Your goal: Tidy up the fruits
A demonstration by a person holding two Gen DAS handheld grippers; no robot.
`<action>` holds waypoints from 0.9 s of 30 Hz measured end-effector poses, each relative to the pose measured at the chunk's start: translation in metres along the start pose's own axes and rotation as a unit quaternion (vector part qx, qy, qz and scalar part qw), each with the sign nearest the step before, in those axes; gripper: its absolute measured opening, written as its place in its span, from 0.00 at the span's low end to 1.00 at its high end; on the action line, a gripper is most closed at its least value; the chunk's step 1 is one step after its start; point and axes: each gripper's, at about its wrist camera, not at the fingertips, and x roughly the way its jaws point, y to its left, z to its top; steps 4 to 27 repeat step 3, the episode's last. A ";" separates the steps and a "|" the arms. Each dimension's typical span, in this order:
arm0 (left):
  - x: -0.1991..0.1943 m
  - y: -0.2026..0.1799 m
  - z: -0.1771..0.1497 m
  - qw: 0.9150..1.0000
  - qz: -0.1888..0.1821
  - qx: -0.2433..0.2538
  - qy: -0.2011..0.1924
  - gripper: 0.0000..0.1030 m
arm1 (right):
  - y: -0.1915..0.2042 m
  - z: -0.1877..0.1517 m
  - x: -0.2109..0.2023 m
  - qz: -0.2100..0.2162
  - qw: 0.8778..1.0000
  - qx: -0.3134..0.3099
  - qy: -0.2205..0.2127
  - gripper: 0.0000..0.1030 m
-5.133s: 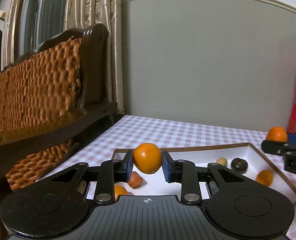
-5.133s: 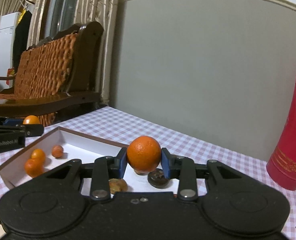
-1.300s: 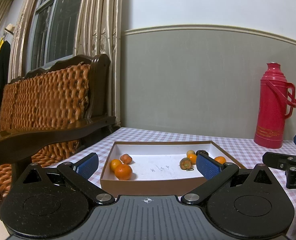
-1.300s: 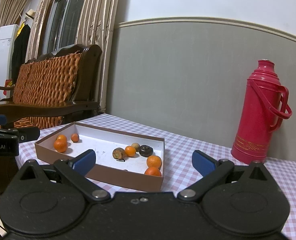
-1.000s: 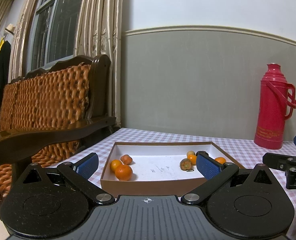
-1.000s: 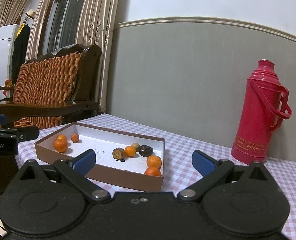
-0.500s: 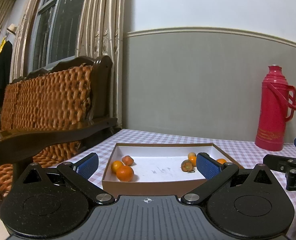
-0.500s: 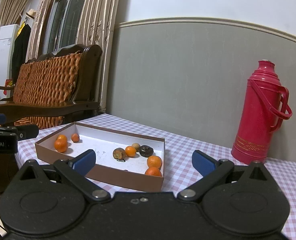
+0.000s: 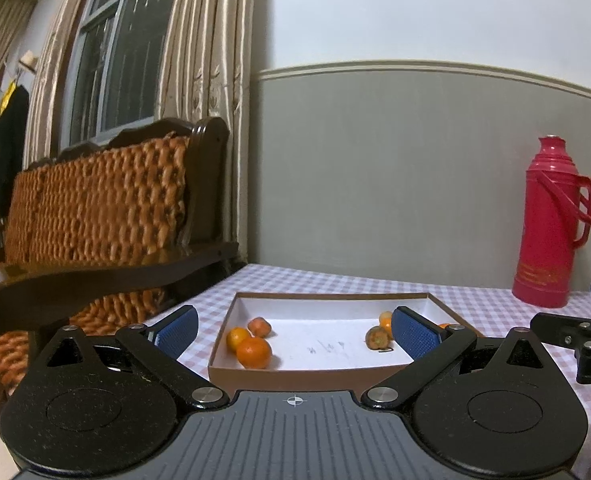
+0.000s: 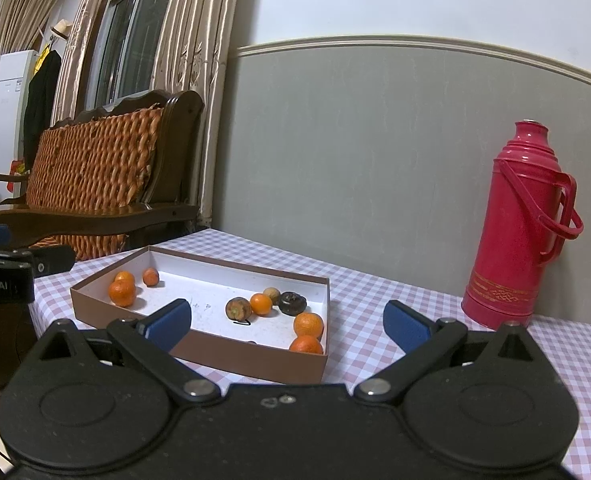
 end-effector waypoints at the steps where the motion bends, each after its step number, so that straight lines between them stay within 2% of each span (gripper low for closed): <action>1: 0.001 0.001 0.000 1.000 -0.003 -0.003 0.002 0.99 | 0.000 0.000 0.000 0.000 1.000 0.000 -0.001 0.94; 27: 0.002 0.000 0.000 1.000 -0.003 -0.002 0.005 0.99 | 0.000 0.000 0.000 0.000 1.000 0.000 0.000 0.94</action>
